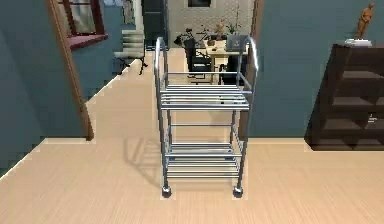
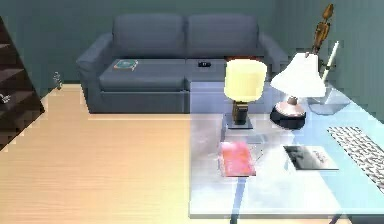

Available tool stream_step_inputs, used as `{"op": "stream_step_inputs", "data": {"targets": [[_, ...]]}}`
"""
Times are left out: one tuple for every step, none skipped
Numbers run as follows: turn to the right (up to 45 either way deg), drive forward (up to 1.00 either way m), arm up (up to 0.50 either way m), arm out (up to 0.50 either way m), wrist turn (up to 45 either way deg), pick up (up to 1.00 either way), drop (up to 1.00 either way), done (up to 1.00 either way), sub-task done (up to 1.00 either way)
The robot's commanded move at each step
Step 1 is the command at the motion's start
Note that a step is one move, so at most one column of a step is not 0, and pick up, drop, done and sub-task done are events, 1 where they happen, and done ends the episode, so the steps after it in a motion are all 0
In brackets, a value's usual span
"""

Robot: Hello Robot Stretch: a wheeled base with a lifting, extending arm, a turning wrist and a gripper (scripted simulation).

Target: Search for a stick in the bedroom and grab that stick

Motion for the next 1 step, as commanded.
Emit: {"op": "stream_step_inputs", "data": {"targets": [[-45.0,0.0,0.0,0.0,0.0,0.0,0.0,0.0,0.0]]}}
